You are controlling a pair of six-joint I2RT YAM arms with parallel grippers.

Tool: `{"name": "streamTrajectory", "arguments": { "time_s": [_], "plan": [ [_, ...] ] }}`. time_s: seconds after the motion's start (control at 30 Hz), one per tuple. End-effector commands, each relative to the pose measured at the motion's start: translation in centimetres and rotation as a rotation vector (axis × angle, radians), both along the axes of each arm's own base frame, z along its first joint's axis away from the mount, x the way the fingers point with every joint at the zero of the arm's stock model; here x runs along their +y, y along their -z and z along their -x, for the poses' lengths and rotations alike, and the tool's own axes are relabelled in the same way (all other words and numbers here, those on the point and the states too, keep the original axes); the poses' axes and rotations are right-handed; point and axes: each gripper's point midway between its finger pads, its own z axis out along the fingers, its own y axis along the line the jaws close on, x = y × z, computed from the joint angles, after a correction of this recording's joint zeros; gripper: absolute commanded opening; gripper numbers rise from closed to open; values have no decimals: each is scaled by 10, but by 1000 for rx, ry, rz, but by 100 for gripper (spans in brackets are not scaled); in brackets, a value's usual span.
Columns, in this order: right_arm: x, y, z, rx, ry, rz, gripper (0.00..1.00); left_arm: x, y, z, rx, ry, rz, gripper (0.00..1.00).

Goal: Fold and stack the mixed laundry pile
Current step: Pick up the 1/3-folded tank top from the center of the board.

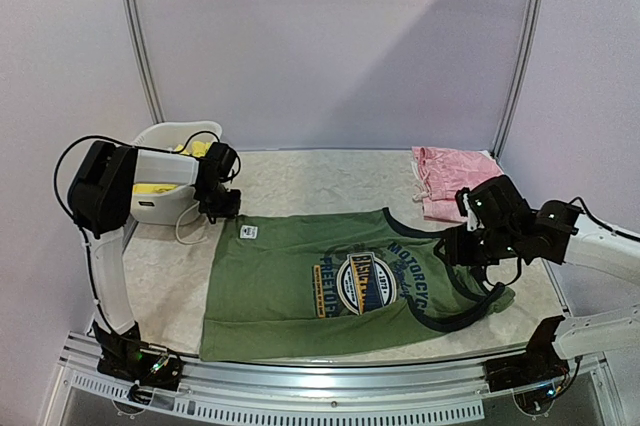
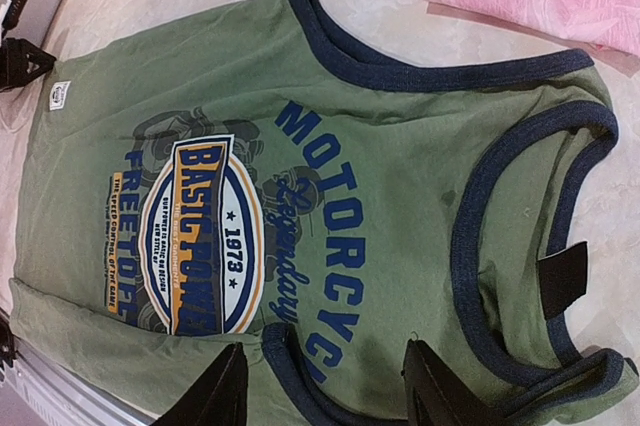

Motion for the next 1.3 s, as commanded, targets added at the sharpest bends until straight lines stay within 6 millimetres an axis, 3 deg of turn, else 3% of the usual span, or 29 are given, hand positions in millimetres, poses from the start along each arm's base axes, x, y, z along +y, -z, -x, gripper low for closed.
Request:
{"name": "streamTrajectory", "arguments": {
  "time_s": [0.0, 0.23, 0.33, 0.47, 0.67, 0.9, 1.13, 1.27],
  "plan": [
    [4, 7, -4, 14, 7, -4, 54, -4, 20, 18, 60, 7, 16, 27],
    [13, 12, -9, 26, -6, -12, 54, -8, 23, 21, 56, 6, 23, 0],
    [18, 11, -13, 23, -10, -17, 54, -9, 21, 21, 49, 7, 29, 0],
    [26, -4, -30, -29, -7, -22, 54, -17, 8, 22, 19, 22, 60, 0],
    [48, -11, -74, -5, -7, -42, 55, -32, -19, 26, -43, 53, 85, 0],
    [73, 11, -135, 100, -41, -53, 55, -39, -41, 33, -89, 71, 89, 0],
    [79, 63, -186, 211, -25, -29, 54, -36, -46, 36, -107, 72, 83, 0],
    [82, 92, -200, 279, -33, -63, 53, -37, -45, 36, -106, 74, 84, 0]
  ]
}}
